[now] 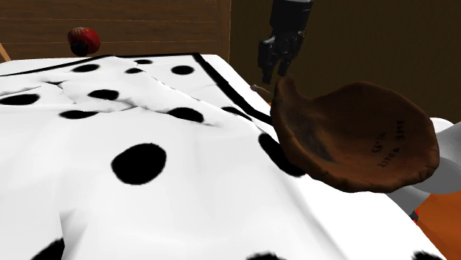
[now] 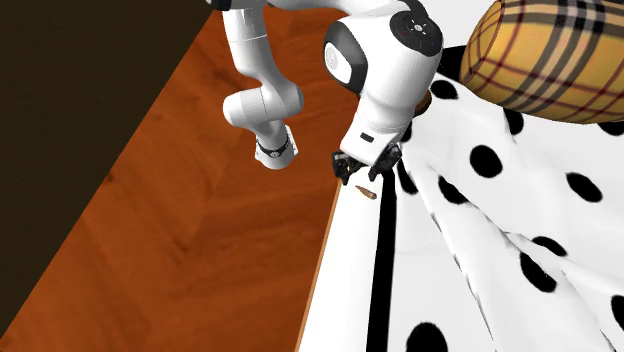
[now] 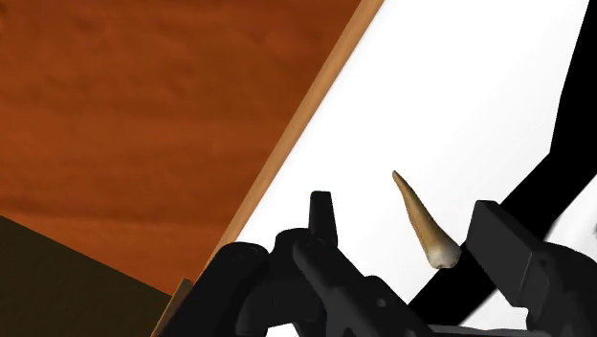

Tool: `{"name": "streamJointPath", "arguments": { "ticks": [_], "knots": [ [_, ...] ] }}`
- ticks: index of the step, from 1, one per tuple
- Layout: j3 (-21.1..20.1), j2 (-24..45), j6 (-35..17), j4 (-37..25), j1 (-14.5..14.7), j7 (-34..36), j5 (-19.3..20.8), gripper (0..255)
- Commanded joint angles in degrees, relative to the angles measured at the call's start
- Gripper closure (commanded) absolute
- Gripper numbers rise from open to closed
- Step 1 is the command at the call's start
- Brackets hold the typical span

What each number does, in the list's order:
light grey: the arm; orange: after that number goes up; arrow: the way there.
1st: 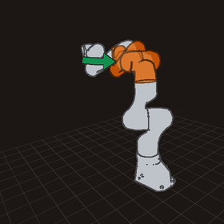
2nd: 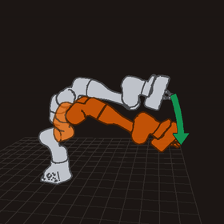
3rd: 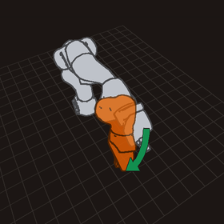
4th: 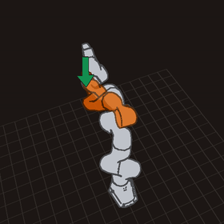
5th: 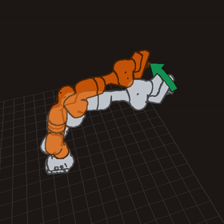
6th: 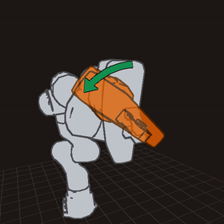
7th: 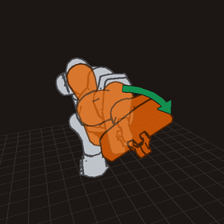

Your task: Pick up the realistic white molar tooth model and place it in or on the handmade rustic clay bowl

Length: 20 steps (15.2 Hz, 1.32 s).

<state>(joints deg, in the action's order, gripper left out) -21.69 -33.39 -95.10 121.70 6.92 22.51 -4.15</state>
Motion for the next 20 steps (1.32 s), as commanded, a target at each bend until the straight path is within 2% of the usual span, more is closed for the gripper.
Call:
{"name": "streamJointPath", "arguments": {
  "ticks": [1, 9, 10, 14, 20],
  "knots": [
    [0.0, 0.0, 0.0, 0.0, 0.0, 0.0, 0.0, 255],
    [0.0, 0.0, 0.0, 0.0, 0.0, 0.0, 0.0, 255],
    [0.0, 0.0, 0.0, 0.0, 0.0, 0.0, 0.0, 0],
    [-1.7, 8.7, -1.6, -7.5, 2.9, -13.2, 4.7, 0],
    [-1.6, 8.7, -5.5, -3.7, 3.1, -13.8, 4.8, 0]
  ]
}}
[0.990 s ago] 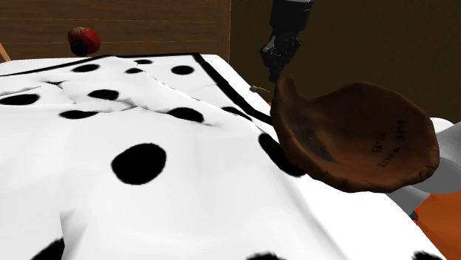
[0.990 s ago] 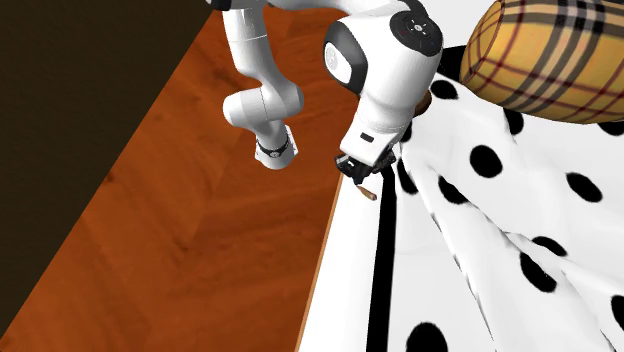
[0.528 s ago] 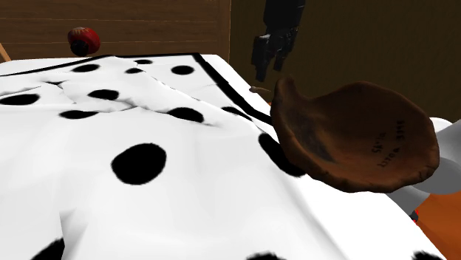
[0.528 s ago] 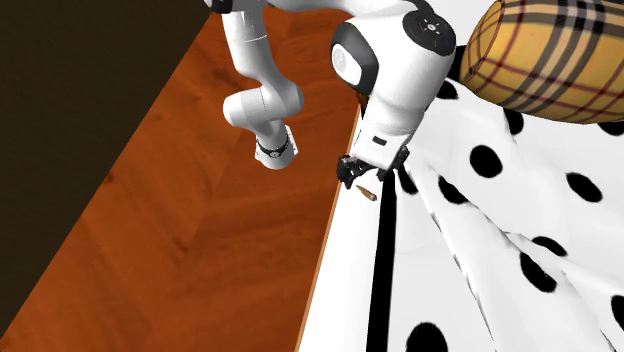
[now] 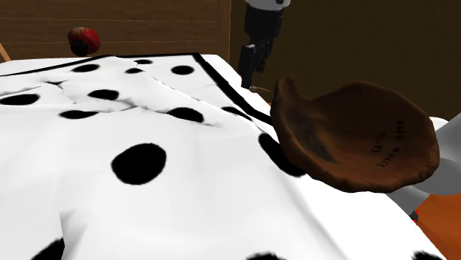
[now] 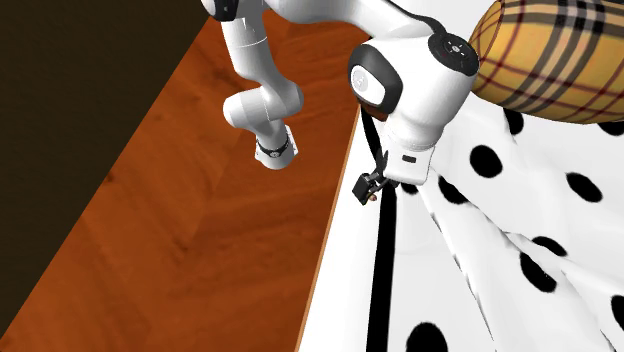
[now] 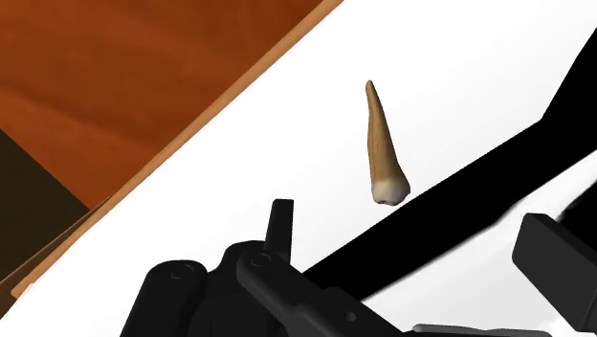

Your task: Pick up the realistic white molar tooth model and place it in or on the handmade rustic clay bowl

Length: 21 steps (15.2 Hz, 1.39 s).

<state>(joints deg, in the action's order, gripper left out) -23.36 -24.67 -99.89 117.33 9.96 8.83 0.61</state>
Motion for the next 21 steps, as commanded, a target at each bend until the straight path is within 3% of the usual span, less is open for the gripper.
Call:
{"name": "streamJointPath", "arguments": {
  "ticks": [1, 10, 11, 21],
  "knots": [
    [0.0, 0.0, -1.5, 1.5, 0.0, -0.1, 0.0, 0],
    [0.0, 0.0, -2.7, 2.7, 0.0, -0.1, 0.0, 0],
    [0.0, 0.0, -2.7, 2.7, 0.0, -0.1, 0.0, 255],
    [0.1, 0.1, -2.0, 1.9, 0.0, -0.2, 0.1, 255]
  ]
}}
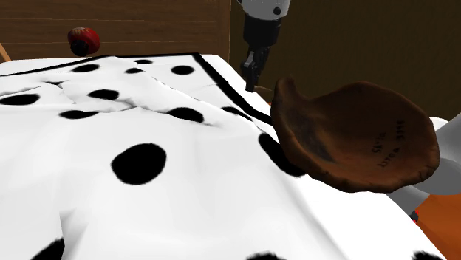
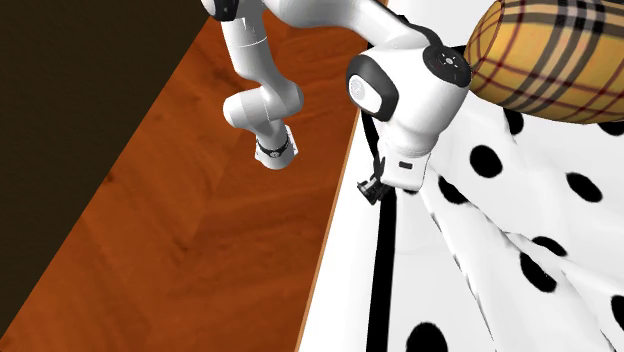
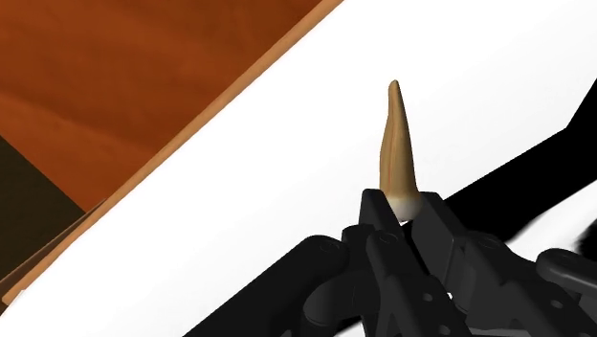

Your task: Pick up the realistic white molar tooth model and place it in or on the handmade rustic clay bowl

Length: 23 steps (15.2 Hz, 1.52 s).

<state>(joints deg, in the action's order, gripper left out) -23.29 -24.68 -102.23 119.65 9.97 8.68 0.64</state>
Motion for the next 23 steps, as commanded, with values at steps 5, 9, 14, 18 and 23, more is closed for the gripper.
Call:
{"name": "streamJointPath", "arguments": {
  "ticks": [5, 9, 14, 18, 23],
  "knots": [
    [0.2, 0.7, 4.1, -4.8, -0.3, -0.4, 0.3, 255],
    [0.3, 1.4, 7.2, -8.6, -0.5, -0.6, 0.5, 255],
    [0.2, 2.6, 11.0, -13.5, -0.8, -0.8, 1.0, 255],
    [0.1, 3.9, 14.1, -17.8, -1.1, -0.9, 1.4, 255],
    [-0.3, 5.7, 18.1, -23.6, -1.4, -0.9, 2.0, 255]
  ]
}}
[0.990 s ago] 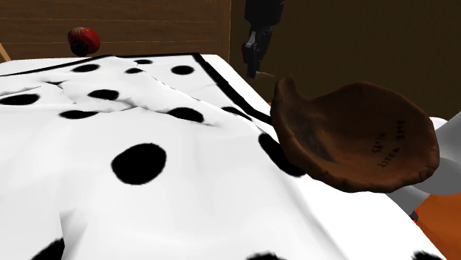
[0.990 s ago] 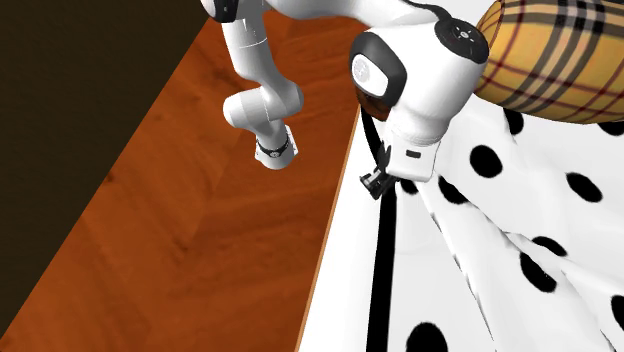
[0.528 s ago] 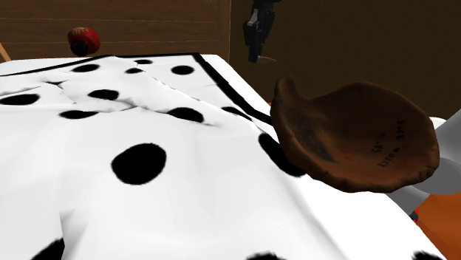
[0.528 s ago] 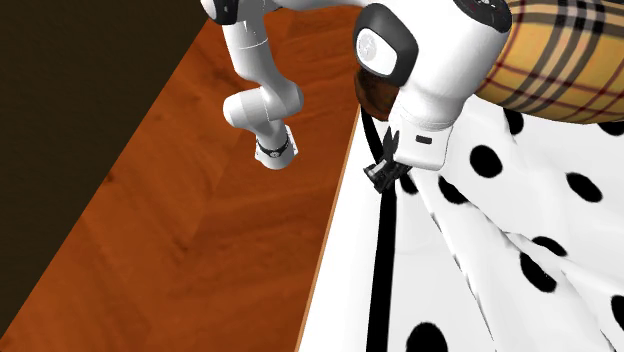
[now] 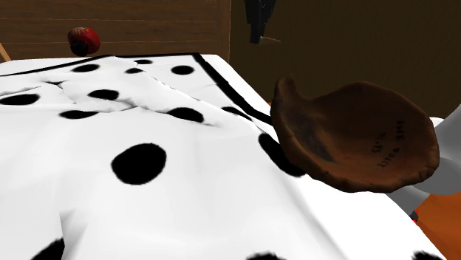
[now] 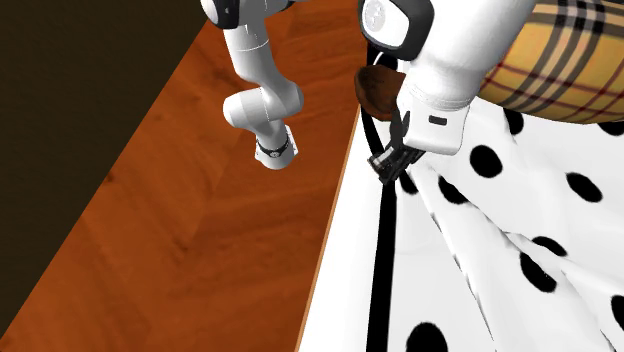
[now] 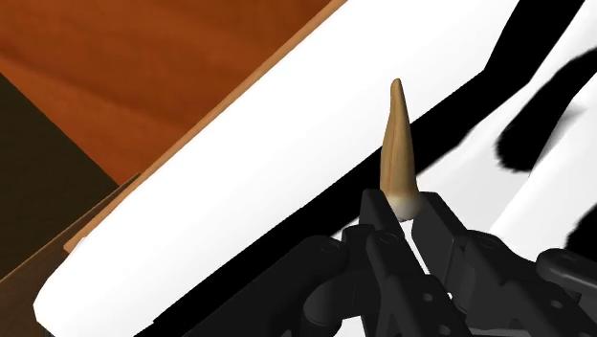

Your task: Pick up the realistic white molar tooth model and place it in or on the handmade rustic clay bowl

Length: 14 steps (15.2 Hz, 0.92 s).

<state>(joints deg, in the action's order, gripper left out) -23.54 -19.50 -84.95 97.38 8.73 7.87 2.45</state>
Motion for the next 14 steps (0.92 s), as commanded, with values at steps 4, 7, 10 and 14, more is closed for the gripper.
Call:
{"name": "streamJointPath", "arguments": {
  "ticks": [4, 7, 10, 14],
  "knots": [
    [-0.4, 2.4, 4.1, -6.3, -0.4, 0.0, 0.8, 255],
    [-0.9, 4.0, 6.7, -10.4, -0.5, 0.1, 1.4, 255],
    [-1.4, 5.8, 9.5, -14.8, -0.6, 0.3, 2.2, 255],
    [-2.5, 4.3, 11.3, -15.1, 0.2, 2.1, 1.5, 255]
  ]
}}
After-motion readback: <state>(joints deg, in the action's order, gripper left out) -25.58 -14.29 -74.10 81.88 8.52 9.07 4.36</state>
